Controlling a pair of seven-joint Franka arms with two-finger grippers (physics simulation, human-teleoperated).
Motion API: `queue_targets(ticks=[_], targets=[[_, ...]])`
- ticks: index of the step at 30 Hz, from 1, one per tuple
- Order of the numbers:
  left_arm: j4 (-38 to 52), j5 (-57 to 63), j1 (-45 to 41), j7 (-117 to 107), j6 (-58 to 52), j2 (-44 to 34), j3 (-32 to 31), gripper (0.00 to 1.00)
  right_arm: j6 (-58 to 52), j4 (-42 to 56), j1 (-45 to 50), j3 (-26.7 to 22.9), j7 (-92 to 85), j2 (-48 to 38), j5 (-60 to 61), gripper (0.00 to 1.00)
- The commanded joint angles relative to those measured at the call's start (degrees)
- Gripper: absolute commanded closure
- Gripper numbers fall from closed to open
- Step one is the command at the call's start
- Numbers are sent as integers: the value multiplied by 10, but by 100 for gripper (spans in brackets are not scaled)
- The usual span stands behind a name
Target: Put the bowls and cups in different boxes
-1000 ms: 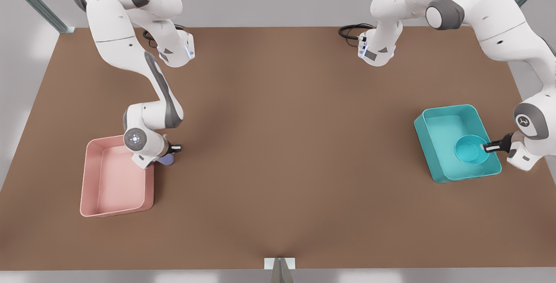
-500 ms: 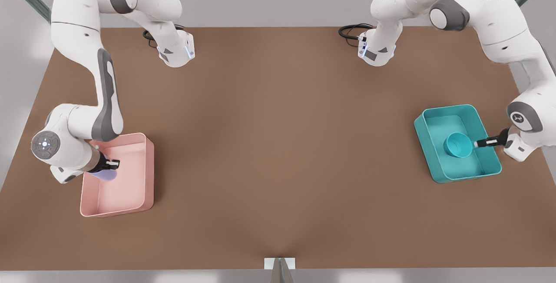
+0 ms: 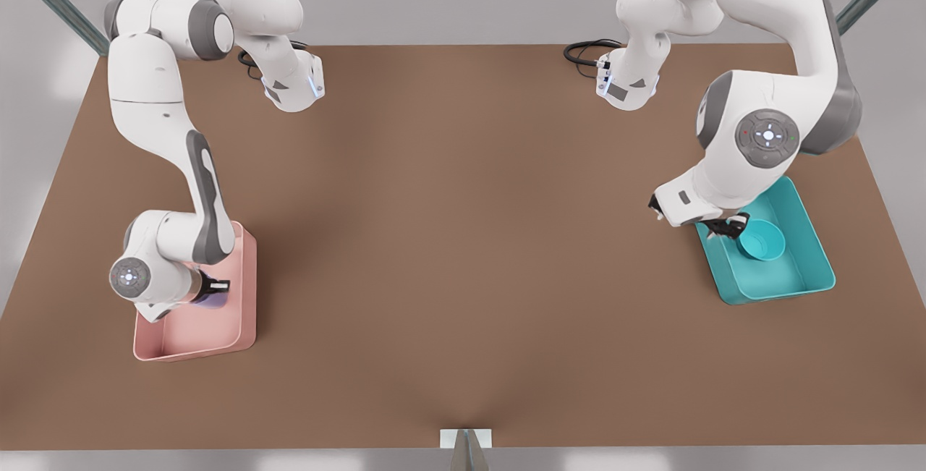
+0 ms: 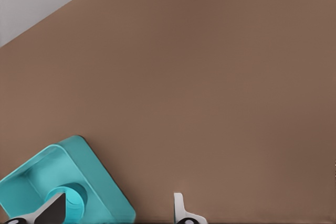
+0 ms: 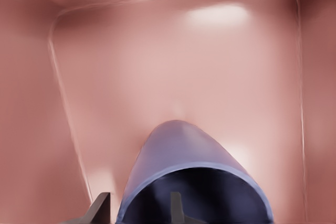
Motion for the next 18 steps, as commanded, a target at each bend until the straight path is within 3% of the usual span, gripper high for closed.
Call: queue_targets(ticks=[1, 6, 10, 14, 18], targets=[[0, 4, 2, -134, -58, -4, 0, 0, 8, 0, 0, 0, -26, -3, 25, 0], [-1, 3, 3, -134, -61, -4, 0, 0, -47, -1, 1, 3, -38, -52, 22, 0], [-1, 3, 3, -134, -65, -4, 0, 0, -180, 3, 4, 4, -88, -171, 25, 0], [-1, 3, 4, -134, -72, -5, 0, 0, -405, 153, 17, 5, 14, -174, 15, 0], [0, 3, 4, -134, -73, -5, 0, 0, -437, 127, 25, 11, 26, -239, 21, 0]])
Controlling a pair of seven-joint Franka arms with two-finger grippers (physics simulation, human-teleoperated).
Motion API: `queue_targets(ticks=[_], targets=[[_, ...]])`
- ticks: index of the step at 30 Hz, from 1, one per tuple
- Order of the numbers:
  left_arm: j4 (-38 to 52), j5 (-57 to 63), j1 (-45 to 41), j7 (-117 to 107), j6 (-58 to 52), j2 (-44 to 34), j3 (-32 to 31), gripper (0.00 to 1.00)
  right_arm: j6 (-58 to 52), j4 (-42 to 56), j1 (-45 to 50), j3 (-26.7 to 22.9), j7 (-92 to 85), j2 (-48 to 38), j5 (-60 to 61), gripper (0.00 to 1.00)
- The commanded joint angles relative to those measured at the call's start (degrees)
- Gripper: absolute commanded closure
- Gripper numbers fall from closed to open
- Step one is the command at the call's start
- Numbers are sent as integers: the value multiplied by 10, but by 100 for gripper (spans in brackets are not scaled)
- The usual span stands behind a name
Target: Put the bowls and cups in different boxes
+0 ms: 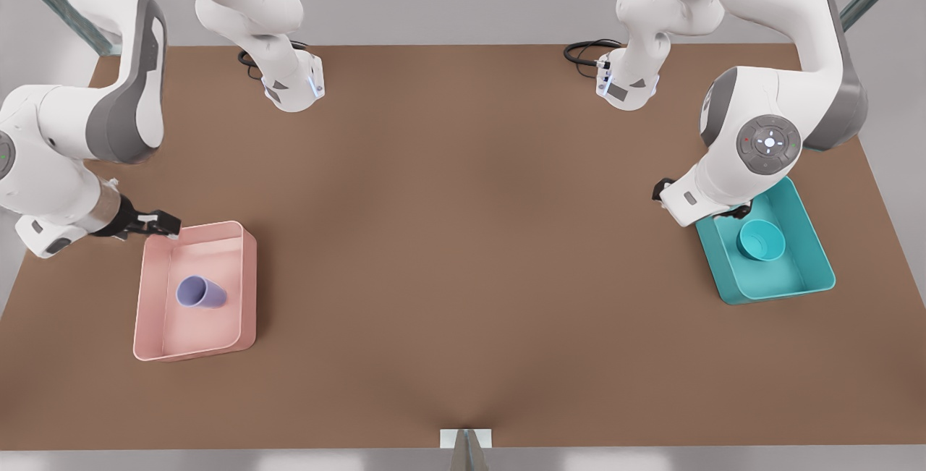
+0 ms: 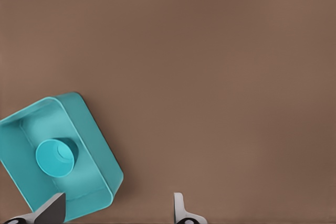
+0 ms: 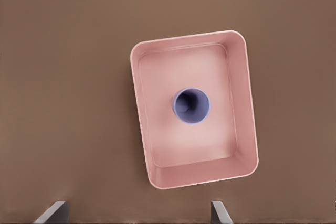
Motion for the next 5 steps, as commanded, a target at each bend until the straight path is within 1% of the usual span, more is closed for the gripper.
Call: queue_targets(ticks=[1, 5], targets=[[0, 0, 0, -49, -6, -1, 0, 0, -105, -16, -1, 1, 33, -15, 2, 0], [0, 0, 0, -49, -9, -1, 0, 0, -99, -21, 0, 1, 33, -22, 2, 0]])
